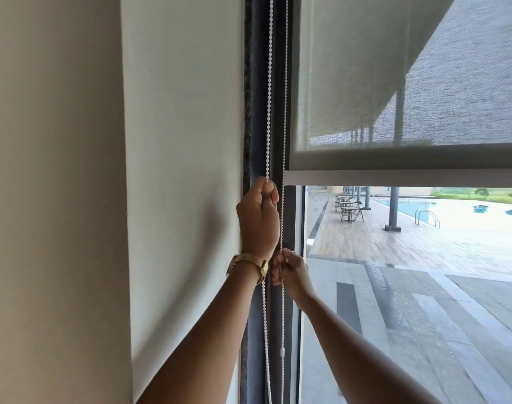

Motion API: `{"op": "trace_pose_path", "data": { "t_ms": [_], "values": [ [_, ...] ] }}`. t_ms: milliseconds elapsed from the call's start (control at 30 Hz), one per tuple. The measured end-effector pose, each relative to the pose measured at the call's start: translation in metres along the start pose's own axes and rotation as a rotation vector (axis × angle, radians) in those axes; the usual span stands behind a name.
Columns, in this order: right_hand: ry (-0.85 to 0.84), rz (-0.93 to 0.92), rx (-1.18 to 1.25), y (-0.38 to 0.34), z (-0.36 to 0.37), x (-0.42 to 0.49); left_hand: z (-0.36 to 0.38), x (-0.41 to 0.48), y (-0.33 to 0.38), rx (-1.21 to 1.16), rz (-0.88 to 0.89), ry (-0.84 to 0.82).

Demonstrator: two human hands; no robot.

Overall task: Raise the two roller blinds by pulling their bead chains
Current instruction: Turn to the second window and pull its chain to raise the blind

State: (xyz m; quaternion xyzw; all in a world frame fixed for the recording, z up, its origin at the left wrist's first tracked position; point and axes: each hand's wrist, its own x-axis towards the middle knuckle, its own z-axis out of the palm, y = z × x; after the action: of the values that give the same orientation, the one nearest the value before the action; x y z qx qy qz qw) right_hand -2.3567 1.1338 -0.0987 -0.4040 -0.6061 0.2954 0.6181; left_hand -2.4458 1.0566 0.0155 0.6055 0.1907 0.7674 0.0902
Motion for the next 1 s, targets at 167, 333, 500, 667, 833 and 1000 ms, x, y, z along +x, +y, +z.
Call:
{"op": "trace_pose_path", "data": {
  "t_ms": [167, 333, 500, 667, 833, 1000],
  "values": [
    [-0.01, 0.051, 0.017, -0.01, 0.004, -0.001, 0.002, -0.007, 0.001, 0.075, 0.053, 0.022],
    [-0.032, 0.038, 0.047, -0.029, 0.002, 0.005, -0.002, -0.024, -0.005, 0.147, 0.041, -0.003],
    [-0.057, 0.031, 0.091, -0.046, 0.0, 0.017, -0.016, -0.041, -0.019, 0.207, -0.006, -0.014],
    [-0.069, 0.041, 0.098, -0.05, 0.0, 0.025, -0.026, -0.046, -0.02, 0.221, -0.054, -0.013],
    [-0.073, 0.037, 0.107, -0.044, 0.0, 0.026, -0.026, -0.042, -0.024, 0.265, -0.039, -0.02],
    [-0.093, 0.043, 0.103, -0.045, -0.004, 0.023, -0.024, -0.041, -0.027, 0.292, -0.058, -0.045]
  ]
}}
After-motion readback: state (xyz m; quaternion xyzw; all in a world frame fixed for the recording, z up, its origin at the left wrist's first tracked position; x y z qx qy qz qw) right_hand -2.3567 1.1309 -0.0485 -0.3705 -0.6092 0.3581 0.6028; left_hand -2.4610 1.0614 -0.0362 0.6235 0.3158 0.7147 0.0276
